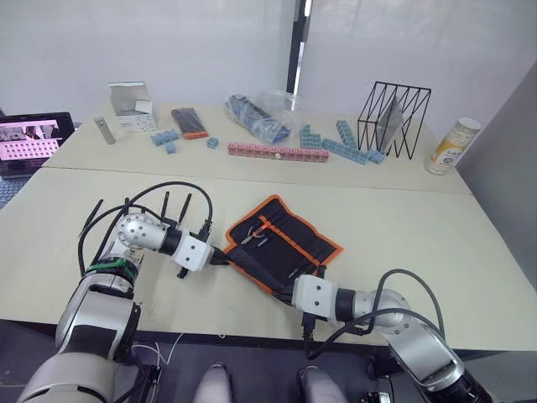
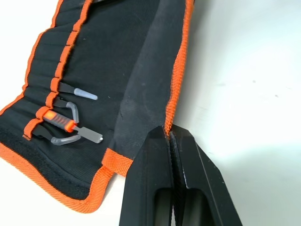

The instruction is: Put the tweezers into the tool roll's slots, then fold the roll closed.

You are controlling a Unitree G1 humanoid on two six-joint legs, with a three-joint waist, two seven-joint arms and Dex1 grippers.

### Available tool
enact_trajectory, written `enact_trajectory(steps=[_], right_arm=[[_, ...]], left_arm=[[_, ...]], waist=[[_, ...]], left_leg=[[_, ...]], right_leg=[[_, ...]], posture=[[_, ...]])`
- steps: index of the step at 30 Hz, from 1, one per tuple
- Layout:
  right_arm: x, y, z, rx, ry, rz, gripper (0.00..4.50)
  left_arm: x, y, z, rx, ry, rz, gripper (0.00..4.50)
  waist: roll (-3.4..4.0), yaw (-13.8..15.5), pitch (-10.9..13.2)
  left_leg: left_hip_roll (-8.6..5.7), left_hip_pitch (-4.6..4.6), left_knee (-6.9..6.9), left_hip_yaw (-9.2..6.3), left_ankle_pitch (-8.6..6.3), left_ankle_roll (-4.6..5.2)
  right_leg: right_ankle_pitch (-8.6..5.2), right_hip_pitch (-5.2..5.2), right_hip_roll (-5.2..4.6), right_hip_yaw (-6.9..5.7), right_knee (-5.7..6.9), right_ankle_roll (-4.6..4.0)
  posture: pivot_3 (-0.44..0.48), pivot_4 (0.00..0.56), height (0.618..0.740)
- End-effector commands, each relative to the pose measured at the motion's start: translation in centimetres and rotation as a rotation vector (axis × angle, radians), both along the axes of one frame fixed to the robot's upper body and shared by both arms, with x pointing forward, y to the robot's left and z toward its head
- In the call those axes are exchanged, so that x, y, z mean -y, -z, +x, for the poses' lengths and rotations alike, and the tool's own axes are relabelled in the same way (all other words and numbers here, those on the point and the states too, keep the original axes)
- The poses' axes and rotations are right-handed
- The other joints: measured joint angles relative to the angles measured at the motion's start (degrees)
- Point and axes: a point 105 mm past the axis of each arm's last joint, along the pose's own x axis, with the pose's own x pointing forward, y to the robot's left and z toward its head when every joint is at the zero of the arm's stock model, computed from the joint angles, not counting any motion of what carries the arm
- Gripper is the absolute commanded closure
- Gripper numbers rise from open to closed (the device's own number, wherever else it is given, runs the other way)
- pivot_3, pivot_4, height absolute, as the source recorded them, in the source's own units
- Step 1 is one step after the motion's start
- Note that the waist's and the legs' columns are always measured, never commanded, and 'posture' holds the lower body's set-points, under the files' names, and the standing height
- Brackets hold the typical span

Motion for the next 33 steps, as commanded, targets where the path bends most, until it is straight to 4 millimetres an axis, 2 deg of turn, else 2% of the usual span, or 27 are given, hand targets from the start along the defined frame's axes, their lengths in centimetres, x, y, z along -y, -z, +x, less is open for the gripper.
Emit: enact_trajectory(steps=[1, 3, 4, 8, 11, 15, 17, 19, 24, 26, 29, 33], right_arm=[[-0.3, -1.1, -0.3, 0.017, -0.03, 0.014, 4.5], [-0.1, -1.4, 0.0, 0.032, -0.012, 0.014, 4.5], [0.1, -1.6, 0.2, 0.025, 0.0, 0.021, 3.9], [0.1, -3.3, 0.2, -0.097, 0.014, 0.132, 2.6], [0.3, -5.6, 2.5, -0.214, 0.1, 0.359, 1.6], [-0.4, -4.9, 4.3, -0.228, 0.156, 0.377, 1.6], [-0.9, -4.2, 4.7, -0.24, 0.166, 0.388, 2.23], [-1.0, -2.7, 4.9, -0.259, 0.177, 0.367, 2.86], [-1.4, 0.0, 4.4, -0.292, 0.178, 0.302, 4.46], [-1.2, 1.9, 4.5, -0.31, 0.216, 0.225, 4.46], [-0.6, 3.6, 4.6, -0.318, 0.248, 0.156, 4.46], [-0.1, 4.9, 4.7, -0.353, 0.27, 0.104, 4.5]], left_arm=[[-0.1, -0.3, 0.3, 0.042, -0.02, -0.01, 4.45], [-0.1, -0.1, 0.3, 0.048, -0.017, -0.007, 4.45], [-0.1, -0.1, 0.2, 0.052, -0.016, -0.006, 4.5], [-0.3, -0.1, 0.3, 0.063, -0.021, 0.002, 4.5], [-0.5, -0.1, 0.3, 0.069, -0.022, 0.009, 4.5], [-0.5, -0.2, 0.3, 0.076, -0.023, 0.01, 4.5], [-0.5, -0.2, 0.4, 0.079, -0.023, 0.013, 4.5], [-0.6, -0.2, 0.4, 0.072, -0.03, 0.012, 4.5], [-0.7, -0.3, 0.5, 0.08, -0.039, 0.011, 4.5], [-0.8, -0.2, 0.5, 0.072, -0.042, 0.016, 4.5], [-0.9, -0.3, 0.3, 0.045, -0.038, -0.001, 4.5], [-1.7, -0.8, -0.3, -0.058, -0.042, -0.017, 3.32]], waist=[[0.0, 0.15, 0.0], [0.0, 0.13, 0.0], [0.0, 0.12, 0.0], [0.0, 0.07, 0.0], [0.0, -0.26, 0.0], [0.0, -0.15, -0.01], [0.0, -0.05, -0.01], [0.0, -0.05, -0.01], [0.0, -0.1, -0.01], [0.0, -0.12, -0.01], [0.01, -0.19, -0.02], [0.02, -0.34, -0.02]], left_leg=[[0.0, 0.0, 0.03, 0.0, 0.0, 0.0], [0.0, 0.0, 0.05, 0.0, 0.0, 0.0], [0.0, 0.0, 0.05, 0.0, 0.0, 0.0], [0.0, 0.01, 0.05, 0.0, 0.0, 0.0], [0.01, 0.06, 0.05, -0.01, 0.0, 0.0], [0.01, 0.14, 0.06, -0.01, 0.0, 0.0], [0.01, 0.13, 0.04, -0.01, 0.0, 0.0], [0.0, 0.13, 0.04, -0.01, 0.0, 0.0], [0.0, 0.14, 0.06, -0.02, 0.0, 0.0], [0.0, 0.16, 0.06, -0.02, 0.0, 0.0], [0.0, 0.22, 0.06, -0.02, 0.0, 0.0], [0.01, 0.23, 0.06, -0.02, 0.0, 0.0]], right_leg=[[-0.01, 0.01, 0.0, 0.0, 0.0, -0.03], [-0.02, 0.02, 0.0, 0.0, -0.01, -0.06], [-0.02, 0.02, 0.0, 0.01, 0.0, -0.09], [0.03, 0.02, 0.0, 0.0, 0.03, -0.03], [0.07, 0.04, 0.02, 0.01, 0.08, 0.01], [0.11, 0.04, 0.01, 0.0, 0.22, 0.01], [0.09, 0.02, 0.02, 0.0, 0.27, 0.03], [0.05, -0.03, 0.01, 0.02, 0.44, 0.07], [0.03, -0.05, 0.03, 0.02, 0.5, 0.08], [0.03, -0.05, 0.04, 0.02, 0.52, 0.08], [-0.02, -0.02, 0.04, 0.02, 0.54, -0.02], [-0.09, 0.0, 0.04, 0.02, 0.54, -0.14]], posture=[[0.0, 0.15, 0.74], [0.0, 0.15, 0.74], [0.0, 0.15, 0.74], [0.0, 0.15, 0.74], [0.0, 0.15, 0.74], [0.0, 0.15, 0.74], [0.0, 0.15, 0.74], [0.0, 0.15, 0.74], [0.0, 0.15, 0.74], [0.0, 0.15, 0.74], [0.0, 0.15, 0.74], [0.0, 0.15, 0.74]])
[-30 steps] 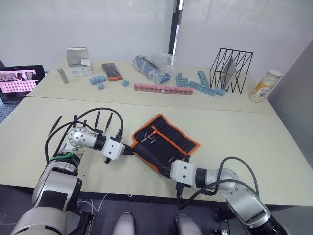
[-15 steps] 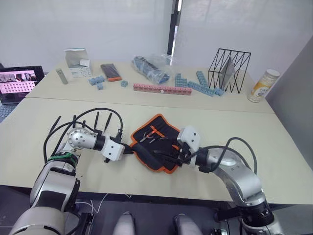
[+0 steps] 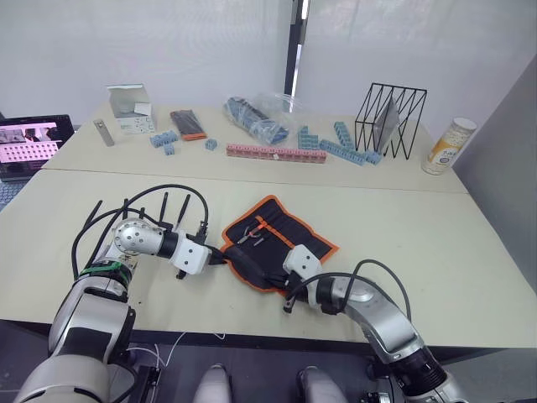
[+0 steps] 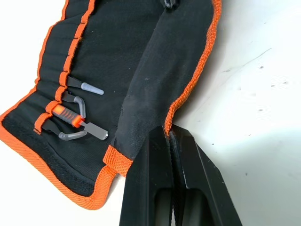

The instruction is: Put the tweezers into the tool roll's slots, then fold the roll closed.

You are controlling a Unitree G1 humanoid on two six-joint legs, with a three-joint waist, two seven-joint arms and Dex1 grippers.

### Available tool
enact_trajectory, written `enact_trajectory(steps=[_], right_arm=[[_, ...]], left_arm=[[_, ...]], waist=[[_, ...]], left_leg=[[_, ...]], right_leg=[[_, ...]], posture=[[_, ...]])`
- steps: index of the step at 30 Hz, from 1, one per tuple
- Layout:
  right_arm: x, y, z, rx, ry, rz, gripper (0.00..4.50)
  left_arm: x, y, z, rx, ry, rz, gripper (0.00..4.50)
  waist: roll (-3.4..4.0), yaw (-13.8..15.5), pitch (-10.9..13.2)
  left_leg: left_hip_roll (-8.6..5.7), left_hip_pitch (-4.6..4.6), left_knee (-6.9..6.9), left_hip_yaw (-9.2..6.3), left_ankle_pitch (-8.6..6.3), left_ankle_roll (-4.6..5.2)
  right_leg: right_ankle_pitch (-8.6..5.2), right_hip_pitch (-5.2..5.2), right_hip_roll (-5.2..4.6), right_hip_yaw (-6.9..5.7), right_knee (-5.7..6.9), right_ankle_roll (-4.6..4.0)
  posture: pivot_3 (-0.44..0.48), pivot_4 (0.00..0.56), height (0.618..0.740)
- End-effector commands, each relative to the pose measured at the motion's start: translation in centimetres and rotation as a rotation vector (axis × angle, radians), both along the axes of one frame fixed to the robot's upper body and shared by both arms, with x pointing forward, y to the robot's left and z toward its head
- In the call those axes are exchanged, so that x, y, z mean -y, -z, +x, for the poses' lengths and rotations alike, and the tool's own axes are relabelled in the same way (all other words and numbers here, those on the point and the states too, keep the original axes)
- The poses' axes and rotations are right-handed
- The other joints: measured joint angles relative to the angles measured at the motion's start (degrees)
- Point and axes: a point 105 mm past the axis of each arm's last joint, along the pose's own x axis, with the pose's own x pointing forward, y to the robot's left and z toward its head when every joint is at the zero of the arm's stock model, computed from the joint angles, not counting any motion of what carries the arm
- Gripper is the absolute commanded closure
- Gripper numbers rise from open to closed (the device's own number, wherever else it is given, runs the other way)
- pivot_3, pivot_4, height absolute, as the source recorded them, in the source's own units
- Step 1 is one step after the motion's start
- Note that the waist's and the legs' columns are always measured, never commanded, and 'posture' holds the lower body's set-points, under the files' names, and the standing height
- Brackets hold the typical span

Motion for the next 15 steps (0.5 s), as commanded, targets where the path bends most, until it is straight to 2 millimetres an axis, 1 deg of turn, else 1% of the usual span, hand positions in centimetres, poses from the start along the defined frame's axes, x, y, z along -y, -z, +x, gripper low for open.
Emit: enact_trajectory(steps=[1, 3, 4, 5, 7, 8, 10, 12, 15], right_arm=[[1.3, 2.6, 0.1, -0.072, 0.039, -0.098, 4.5], [1.2, 2.6, 0.1, -0.073, 0.03, -0.101, 4.5], [1.2, 2.6, 0.0, -0.074, 0.028, -0.102, 4.5], [1.1, 2.6, 0.0, -0.074, 0.023, -0.103, 4.5], [1.0, 2.6, 0.0, -0.073, 0.015, -0.108, 4.5], [1.0, 2.6, 0.0, -0.073, 0.012, -0.109, 4.5], [1.0, 2.4, 0.0, -0.072, 0.009, -0.11, 4.5], [0.9, 2.2, 0.1, -0.068, 0.004, -0.11, 4.5], [0.7, 2.0, 0.0, -0.065, -0.005, -0.11, 4.5]], left_arm=[[-1.4, -0.8, -0.5, -0.104, -0.031, -0.014, 2.95], [-2.5, -1.1, -0.9, -0.238, -0.104, -0.047, 2.23], [-2.8, -1.3, -1.1, -0.283, -0.125, -0.061, 2.0], [-2.9, -2.0, -1.1, -0.393, -0.182, -0.137, 1.63], [-2.1, -4.0, -0.8, -0.586, -0.269, -0.333, 1.63], [-1.5, -5.1, -0.8, -0.656, -0.279, -0.424, 1.63], [-0.6, -6.0, -0.3, -0.695, -0.333, -0.532, 1.63], [0.3, -5.7, -0.2, -0.718, -0.379, -0.577, 2.22], [1.8, -4.1, -0.8, -0.744, -0.408, -0.572, 3.18]], waist=[[0.0, -0.18, 0.0], [0.0, -0.45, 0.0], [0.0, -0.61, 0.0], [0.01, -0.75, 0.0], [0.0, -0.81, 0.0], [-0.01, -0.58, -0.01], [-0.03, -0.25, -0.02], [0.0, -0.39, -0.05], [0.07, -0.48, -0.08]], left_leg=[[0.0, 0.02, 0.0, 0.0, 0.0, 0.0], [0.01, 0.04, 0.0, 0.0, 0.0, 0.0], [0.02, 0.06, 0.0, 0.0, 0.0, 0.0], [0.02, 0.06, 0.0, 0.0, 0.0, 0.0], [0.02, 0.07, 0.01, -0.02, 0.0, 0.0], [0.02, 0.07, 0.02, -0.05, 0.0, 0.0], [0.02, 0.06, 0.1, -0.06, 0.01, 0.01], [0.01, 0.07, 0.12, -0.05, 0.02, 0.03], [0.01, 0.11, 0.11, -0.05, 0.03, 0.05]], right_leg=[[-0.04, 0.02, 0.0, 0.0, 0.02, -0.07], [-0.09, 0.01, 0.01, 0.01, 0.06, -0.16], [-0.1, 0.01, 0.01, 0.01, 0.1, -0.17], [-0.11, 0.0, 0.01, 0.01, 0.14, -0.18], [-0.19, 0.02, 0.0, 0.01, 0.22, -0.22], [-0.31, 0.08, 0.0, 0.0, 0.23, -0.27], [-0.42, 0.12, 0.0, -0.01, 0.29, -0.3], [-0.43, 0.14, -0.01, -0.01, 0.27, -0.32], [-0.42, 0.14, 0.0, 0.0, 0.29, -0.32]], posture=[[0.0, 0.15, 0.74], [0.0, 0.15, 0.74], [0.0, 0.15, 0.74], [0.0, 0.15, 0.74], [0.0, 0.15, 0.74], [0.0, 0.15, 0.74], [0.0, 0.15, 0.74], [0.0, 0.15, 0.74], [0.0, 0.15, 0.74]])
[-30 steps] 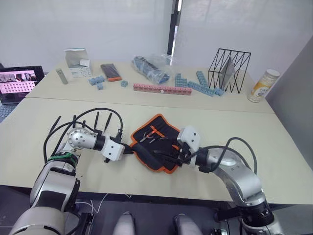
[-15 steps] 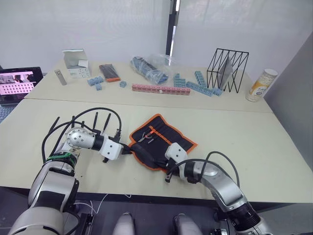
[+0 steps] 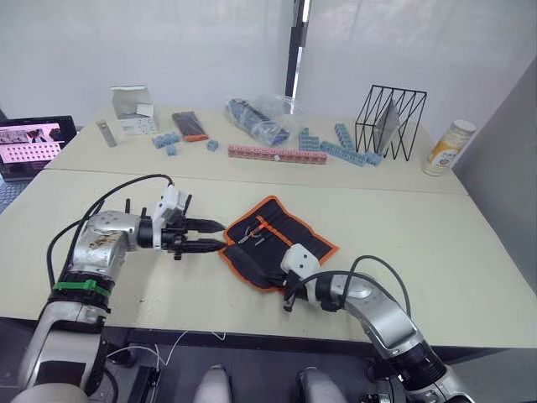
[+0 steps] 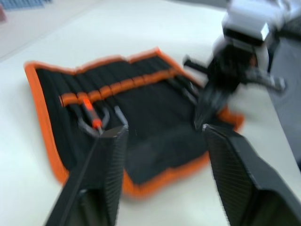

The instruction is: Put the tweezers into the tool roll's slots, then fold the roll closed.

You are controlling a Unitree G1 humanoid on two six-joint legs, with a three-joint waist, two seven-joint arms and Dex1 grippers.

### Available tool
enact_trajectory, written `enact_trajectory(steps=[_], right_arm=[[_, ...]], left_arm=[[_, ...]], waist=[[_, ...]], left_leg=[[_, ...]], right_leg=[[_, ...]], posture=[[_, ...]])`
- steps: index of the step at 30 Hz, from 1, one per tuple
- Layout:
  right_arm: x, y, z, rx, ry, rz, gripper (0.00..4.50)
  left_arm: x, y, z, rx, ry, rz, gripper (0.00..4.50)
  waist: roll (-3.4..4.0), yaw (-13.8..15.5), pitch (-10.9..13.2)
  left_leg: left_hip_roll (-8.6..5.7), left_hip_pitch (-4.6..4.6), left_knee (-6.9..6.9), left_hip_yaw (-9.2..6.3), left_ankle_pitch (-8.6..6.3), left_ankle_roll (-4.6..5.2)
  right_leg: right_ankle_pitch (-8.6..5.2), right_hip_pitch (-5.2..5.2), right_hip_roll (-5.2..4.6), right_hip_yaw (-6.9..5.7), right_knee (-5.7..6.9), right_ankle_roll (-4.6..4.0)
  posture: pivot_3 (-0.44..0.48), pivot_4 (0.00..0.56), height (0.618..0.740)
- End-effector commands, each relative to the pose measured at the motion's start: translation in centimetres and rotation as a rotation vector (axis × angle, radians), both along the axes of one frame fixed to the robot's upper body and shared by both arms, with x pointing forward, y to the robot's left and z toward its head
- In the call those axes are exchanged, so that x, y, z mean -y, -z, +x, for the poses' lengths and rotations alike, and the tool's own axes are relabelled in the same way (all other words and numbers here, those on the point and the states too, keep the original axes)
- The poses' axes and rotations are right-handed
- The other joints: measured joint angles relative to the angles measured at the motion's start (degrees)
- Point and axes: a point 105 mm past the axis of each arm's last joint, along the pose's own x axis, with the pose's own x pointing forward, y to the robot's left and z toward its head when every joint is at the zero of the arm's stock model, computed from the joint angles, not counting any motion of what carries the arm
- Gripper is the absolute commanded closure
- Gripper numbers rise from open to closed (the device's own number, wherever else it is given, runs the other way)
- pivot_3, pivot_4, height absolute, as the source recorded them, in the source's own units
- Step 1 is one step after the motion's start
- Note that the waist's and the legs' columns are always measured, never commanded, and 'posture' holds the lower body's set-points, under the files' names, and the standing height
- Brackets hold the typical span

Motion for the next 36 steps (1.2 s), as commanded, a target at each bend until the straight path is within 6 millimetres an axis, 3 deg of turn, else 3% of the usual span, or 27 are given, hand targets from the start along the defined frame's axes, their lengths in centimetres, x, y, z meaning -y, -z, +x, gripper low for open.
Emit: enact_trajectory(steps=[1, 4, 9, 13, 16, 19, 22, 28, 32, 36], right_arm=[[0.8, 2.1, -0.3, -0.075, 0.022, -0.068, 4.5], [0.8, 2.0, -0.5, -0.077, 0.013, -0.069, 4.5], [0.6, 1.4, -0.8, -0.069, -0.009, -0.059, 4.5], [-0.3, -0.4, -1.0, -0.043, -0.073, -0.016, 4.5], [-1.6, -2.9, 0.3, -0.007, -0.072, 0.078, 4.5], [-3.0, -4.8, 2.4, 0.022, -0.041, 0.163, 4.5], [-3.7, -4.1, 3.4, 0.024, -0.055, 0.138, 4.5], [-3.9, -0.6, 4.8, -0.03, -0.027, 0.044, 4.5], [-2.9, 1.4, 3.8, -0.075, -0.046, 0.005, 4.5], [-1.9, 1.7, 1.7, -0.099, -0.074, 0.001, 4.5]], left_arm=[[1.3, 1.2, -0.3, -0.019, -0.051, 0.003, 3.48], [2.2, 2.7, 0.2, -0.024, -0.127, 0.012, 4.48], [2.0, 5.9, 1.4, -0.019, -0.244, 0.109, 4.48], [2.0, 7.8, 0.6, -0.029, -0.226, 0.183, 4.48], [1.4, 9.5, -0.3, -0.055, -0.204, 0.254, 4.48], [1.7, 9.4, -0.3, -0.072, -0.217, 0.21, 4.48], [1.7, 9.0, 0.0, -0.058, -0.227, 0.204, 4.48], [1.5, 8.5, 0.4, -0.029, -0.235, 0.212, 4.48], [1.2, 8.4, 0.5, -0.023, -0.243, 0.216, 4.48], [0.7, 8.7, 0.5, -0.018, -0.248, 0.234, 4.48]], waist=[[0.0, -0.09, 0.0], [0.0, 0.01, 0.0], [0.0, 0.2, 0.0], [-0.01, 0.4, -0.01], [0.0, 0.21, -0.01], [0.14, -0.39, -0.08], [0.14, -0.36, -0.11], [0.13, -0.27, -0.14], [0.32, -0.57, -0.28], [0.35, -0.52, -0.47]], left_leg=[[0.0, 0.0, -0.04, 0.0, 0.0, 0.01], [0.0, -0.01, -0.06, -0.02, 0.01, 0.01], [-0.01, -0.01, -0.04, -0.01, 0.0, 0.0], [-0.01, -0.02, -0.05, -0.01, 0.0, 0.0], [0.0, -0.02, -0.06, -0.01, 0.0, -0.01], [0.01, 0.04, -0.1, -0.01, -0.01, -0.01], [0.0, 0.07, -0.1, -0.02, -0.01, -0.01], [-0.01, 0.04, -0.15, -0.01, 0.0, 0.0], [-0.01, 0.12, -0.14, -0.02, 0.0, -0.01], [-0.01, 0.11, -0.14, -0.02, -0.01, -0.02]], right_leg=[[0.0, -0.02, 0.01, 0.0, 0.0, 0.0], [0.0, -0.03, 0.05, 0.01, 0.0, 0.0], [0.0, -0.02, 0.04, 0.01, -0.05, 0.0], [0.0, -0.02, 0.02, 0.0, -0.08, 0.0], [0.0, -0.02, 0.03, 0.0, -0.1, -0.01], [0.03, -0.05, 0.04, 0.0, -0.06, -0.04], [0.03, 0.0, 0.03, -0.01, -0.06, -0.04], [0.02, 0.01, 0.03, 0.0, -0.13, -0.02], [0.02, 0.04, 0.03, 0.0, -0.07, -0.02], [-0.01, 0.05, 0.02, 0.0, -0.08, -0.01]], posture=[[0.0, 0.15, 0.74], [0.0, 0.15, 0.74], [0.0, 0.15, 0.74], [0.0, 0.15, 0.74], [0.0, 0.15, 0.74], [0.0, 0.15, 0.74], [0.0, 0.15, 0.74], [0.0, 0.15, 0.74], [0.0, 0.15, 0.74], [0.0, 0.15, 0.74]])
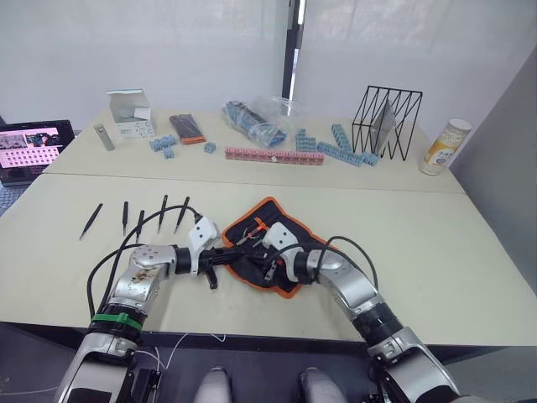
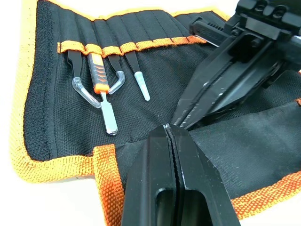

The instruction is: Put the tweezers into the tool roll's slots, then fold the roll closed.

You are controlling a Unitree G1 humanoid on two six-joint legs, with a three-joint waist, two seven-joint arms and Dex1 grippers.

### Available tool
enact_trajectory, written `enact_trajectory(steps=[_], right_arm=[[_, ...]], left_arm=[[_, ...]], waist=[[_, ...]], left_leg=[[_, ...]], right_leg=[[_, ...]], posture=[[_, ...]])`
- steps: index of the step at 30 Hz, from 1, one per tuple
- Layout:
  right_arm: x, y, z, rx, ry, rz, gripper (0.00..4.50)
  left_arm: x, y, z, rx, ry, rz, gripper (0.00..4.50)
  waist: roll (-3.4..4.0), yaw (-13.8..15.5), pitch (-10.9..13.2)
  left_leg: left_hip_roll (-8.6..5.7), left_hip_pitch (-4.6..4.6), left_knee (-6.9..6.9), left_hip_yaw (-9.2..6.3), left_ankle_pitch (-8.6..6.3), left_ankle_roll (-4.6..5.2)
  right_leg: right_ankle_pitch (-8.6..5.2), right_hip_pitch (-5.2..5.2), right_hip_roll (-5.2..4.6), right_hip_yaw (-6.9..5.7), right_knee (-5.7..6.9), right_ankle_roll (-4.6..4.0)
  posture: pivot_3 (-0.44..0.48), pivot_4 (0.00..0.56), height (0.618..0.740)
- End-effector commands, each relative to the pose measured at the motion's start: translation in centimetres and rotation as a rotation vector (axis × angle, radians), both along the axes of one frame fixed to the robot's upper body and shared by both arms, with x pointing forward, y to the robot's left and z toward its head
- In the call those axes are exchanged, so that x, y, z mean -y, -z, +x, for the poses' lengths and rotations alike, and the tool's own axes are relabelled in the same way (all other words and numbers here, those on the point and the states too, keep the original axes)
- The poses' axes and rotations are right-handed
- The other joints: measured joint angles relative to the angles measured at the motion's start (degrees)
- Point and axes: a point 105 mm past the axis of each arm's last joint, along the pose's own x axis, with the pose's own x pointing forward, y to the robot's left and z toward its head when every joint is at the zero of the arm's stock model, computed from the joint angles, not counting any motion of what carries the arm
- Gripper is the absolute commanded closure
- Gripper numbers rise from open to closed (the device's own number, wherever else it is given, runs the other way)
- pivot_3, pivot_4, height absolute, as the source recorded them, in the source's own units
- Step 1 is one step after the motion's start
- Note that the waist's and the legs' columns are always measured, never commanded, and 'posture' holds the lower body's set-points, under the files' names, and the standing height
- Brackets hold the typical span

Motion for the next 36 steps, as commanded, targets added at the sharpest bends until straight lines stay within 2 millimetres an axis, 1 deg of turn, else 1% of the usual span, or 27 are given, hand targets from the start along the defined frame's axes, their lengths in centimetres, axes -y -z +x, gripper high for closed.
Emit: enact_trajectory(steps=[1, 5, 6, 7, 10, 12, 13, 15, 17, 18, 20, 21, 22, 23, 24, 25, 26, 28, 30, 31, 32, 33, 34, 35, 36], right_arm=[[1.0, 2.0, -2.6, -0.073, -0.034, -0.055, 4.5], [2.6, 2.6, -5.1, -0.071, -0.028, -0.121, 4.5], [3.0, 2.8, -5.5, -0.068, -0.022, -0.138, 4.5], [3.3, 2.9, -5.8, -0.064, -0.013, -0.154, 4.5], [4.3, 2.9, -6.3, -0.05, 0.017, -0.172, 4.5], [4.8, 2.4, -6.2, -0.03, 0.041, -0.164, 4.5], [4.9, 2.2, -6.2, -0.024, 0.047, -0.161, 4.5], [4.8, 1.2, -5.8, 0.015, 0.057, -0.127, 4.5], [4.5, -0.2, -5.3, 0.054, 0.072, -0.07, 4.5], [4.4, -1.1, -5.2, 0.069, 0.069, -0.033, 4.5], [4.3, -2.3, -5.2, 0.086, 0.065, 0.012, 4.5], [4.4, -3.3, -5.3, 0.096, 0.064, 0.05, 4.5], [4.4, -3.9, -5.4, 0.101, 0.064, 0.073, 4.5], [4.7, -5.0, -5.6, 0.106, 0.065, 0.114, 4.5], [5.1, -6.4, -5.8, 0.096, 0.071, 0.174, 4.5], [5.7, -7.6, -6.0, 0.085, 0.081, 0.226, 4.5], [6.1, -8.4, -6.2, 0.077, 0.086, 0.259, 4.5], [8.0, -10.2, -5.9, 0.085, 0.162, 0.318, 4.5], [10.1, -10.9, -5.5, 0.1, 0.257, 0.336, 4.5], [11.2, -10.8, -5.3, 0.102, 0.308, 0.331, 4.5], [12.8, -10.4, -5.0, 0.109, 0.383, 0.308, 4.24], [14.5, -9.7, -4.7, 0.115, 0.466, 0.275, 3.96], [15.7, -9.2, -4.6, 0.123, 0.522, 0.247, 3.67], [17.1, -8.5, -4.7, 0.126, 0.579, 0.22, 3.38], [18.3, -8.0, -4.9, 0.131, 0.628, 0.201, 3.01]], left_arm=[[-1.2, 2.1, -0.3, -0.056, -0.028, 0.081, 4.48], [-1.4, 2.2, -0.3, -0.053, -0.03, 0.09, 4.48], [-1.4, 2.3, -0.3, -0.052, -0.03, 0.092, 4.48], [-1.5, 2.3, -0.3, -0.052, -0.03, 0.094, 4.48], [-1.5, 2.5, -0.4, -0.054, -0.023, 0.103, 4.48], [-1.6, 2.6, -0.5, -0.055, -0.019, 0.108, 4.48], [-1.7, 2.7, -0.5, -0.055, -0.019, 0.108, 4.48], [-1.7, 2.5, -0.4, -0.051, -0.025, 0.093, 4.48], [-1.7, 1.9, -0.2, -0.054, -0.036, 0.039, 4.48], [-1.7, 0.9, 0.0, -0.044, -0.049, -0.018, 4.48], [-1.8, -0.5, 0.2, -0.017, -0.057, -0.082, 4.48], [-2.2, -1.6, 0.0, 0.003, -0.046, -0.124, 4.48], [-2.5, -2.3, -0.1, 0.015, -0.037, -0.146, 4.48], [-3.1, -3.7, -0.2, 0.035, -0.035, -0.193, 4.48], [-4.1, -5.3, -0.3, 0.043, -0.052, -0.241, 4.48], [-5.3, -6.4, -0.5, 0.044, -0.072, -0.271, 4.48], [-6.0, -7.1, -0.7, 0.043, -0.085, -0.289, 4.48], [-9.7, -8.0, -0.7, 0.057, -0.215, -0.295, 4.48], [-13.5, -8.3, -0.8, 0.092, -0.365, -0.263, 4.48], [-15.1, -8.2, -1.0, 0.105, -0.431, -0.243, 4.48], [-17.2, -7.9, -1.3, 0.12, -0.52, -0.209, 4.5], [-19.7, -7.6, -1.8, 0.148, -0.628, -0.16, 4.24], [-21.7, -7.4, -2.3, 0.164, -0.708, -0.138, 3.95], [-23.4, -7.5, -3.2, 0.18, -0.777, -0.136, 3.69], [-25.1, -7.3, -4.3, 0.188, -0.839, -0.126, 3.33]], waist=[[0.0, -0.03, -0.07], [0.04, -0.04, -0.27], [0.03, -0.06, -0.32], [0.02, -0.13, -0.36], [-0.04, -0.39, -0.45], [-0.1, -0.45, -0.5], [-0.13, -0.46, -0.51], [-0.13, -0.5, -0.52], [-0.14, -0.54, -0.51], [-0.14, -0.59, -0.51], [-0.17, -0.67, -0.44], [-0.22, -0.68, -0.41], [-0.25, -0.76, -0.37], [-0.31, -0.79, -0.3], [-0.41, -0.78, -0.18], [-0.49, -0.76, -0.09], [-0.53, -0.72, -0.05], [-0.54, -0.71, -0.03], [-0.53, -0.75, -0.02], [-0.52, -0.72, -0.01], [-0.52, -0.66, -0.01], [-0.52, -0.63, -0.01], [-0.52, -0.6, -0.01], [-0.53, -0.58, -0.01], [-0.58, -0.56, -0.01]], left_leg=[[0.0, 0.0, -0.01, 0.0, -0.01, -0.01], [0.0, 0.02, -0.04, 0.01, -0.1, -0.16], [0.0, 0.05, -0.04, 0.02, -0.28, -0.43], [0.0, 0.1, -0.05, 0.02, -0.28, -0.44], [0.01, 0.38, -0.08, 0.06, -0.36, -0.55], [0.01, 0.44, -0.08, 0.09, -0.37, -0.58], [0.0, 0.44, -0.08, 0.1, -0.38, -0.58], [0.0, 0.43, -0.07, 0.13, -0.38, -0.59], [0.0, 0.42, -0.08, 0.14, -0.38, -0.59], [0.01, 0.4, -0.08, 0.14, -0.38, -0.59], [0.01, 0.28, -0.08, 0.15, -0.38, -0.59], [0.01, 0.1, -0.07, 0.15, -0.37, -0.58], [0.02, -0.01, -0.07, 0.15, -0.37, -0.57], [0.02, -0.08, -0.07, 0.15, -0.37, -0.57], [0.02, -0.13, -0.07, 0.14, -0.36, -0.56], [0.04, -0.21, -0.1, 0.12, -0.36, -0.56], [0.04, -0.25, -0.11, 0.08, -0.35, -0.55], [0.03, -0.27, -0.12, 0.05, -0.36, -0.55], [0.03, -0.26, -0.14, 0.06, -0.4, -0.52], [0.03, -0.25, -0.17, 0.08, -0.42, -0.52], [0.02, -0.24, -0.19, 0.1, -0.43, -0.52], [0.02, -0.24, -0.24, 0.1, -0.43, -0.53], [0.02, -0.22, -0.32, 0.11, -0.44, -0.54], [0.02, -0.21, -0.51, 0.13, -0.44, -0.54], [0.02, -0.22, -0.63, 0.16, -0.44, -0.54]], right_leg=[[-0.01, -0.01, 0.0, 0.0, 0.0, -0.01], [-0.06, -0.02, -0.02, 0.0, -0.03, -0.05], [-0.07, -0.02, -0.02, 0.0, -0.04, -0.06], [-0.07, 0.01, -0.03, 0.0, -0.04, -0.06], [-0.11, 0.02, -0.07, -0.01, -0.12, -0.11], [-0.12, 0.02, -0.12, -0.02, -0.2, -0.12], [-0.12, 0.03, -0.14, -0.03, -0.23, -0.12], [-0.12, 0.02, -0.16, -0.02, -0.27, -0.12], [-0.12, 0.01, -0.16, -0.02, -0.28, -0.12], [-0.12, 0.0, -0.16, -0.02, -0.27, -0.12], [-0.12, 0.01, -0.15, -0.01, -0.24, -0.12], [-0.11, -0.09, -0.13, -0.01, -0.19, -0.11], [-0.11, -0.18, -0.12, -0.01, -0.17, -0.11], [-0.1, -0.24, -0.11, -0.01, -0.16, -0.1], [-0.1, -0.27, -0.1, -0.01, -0.15, -0.1], [-0.09, -0.32, -0.08, -0.01, -0.13, -0.1], [-0.09, -0.33, -0.06, -0.02, -0.14, -0.1], [-0.1, -0.3, -0.08, -0.02, -0.19, -0.09], [-0.11, -0.29, -0.09, -0.03, -0.27, -0.09], [-0.12, -0.29, -0.13, -0.03, -0.31, -0.09], [-0.12, -0.29, -0.14, -0.03, -0.35, -0.1], [-0.12, -0.29, -0.16, -0.04, -0.42, -0.1], [-0.12, -0.27, -0.18, -0.05, -0.55, -0.11], [-0.12, -0.27, -0.19, -0.07, -0.77, -0.13], [-0.1, -0.29, -0.21, -0.07, -0.92, -0.15]], posture=[[0.0, 0.15, 0.74], [0.0, 0.15, 0.74], [0.0, 0.15, 0.74], [0.0, 0.15, 0.74], [0.0, 0.15, 0.74], [0.0, 0.15, 0.74], [0.0, 0.15, 0.74], [0.0, 0.15, 0.74], [0.0, 0.15, 0.74], [0.0, 0.15, 0.74], [0.0, 0.15, 0.74], [0.0, 0.15, 0.74], [0.0, 0.15, 0.74], [0.0, 0.15, 0.74], [0.0, 0.15, 0.74], [0.0, 0.15, 0.74], [0.0, 0.15, 0.74], [0.0, 0.15, 0.74], [0.0, 0.15, 0.74], [0.0, 0.15, 0.74], [0.0, 0.15, 0.74], [0.0, 0.15, 0.74], [0.0, 0.15, 0.74], [0.0, 0.15, 0.74], [0.0, 0.15, 0.74]])
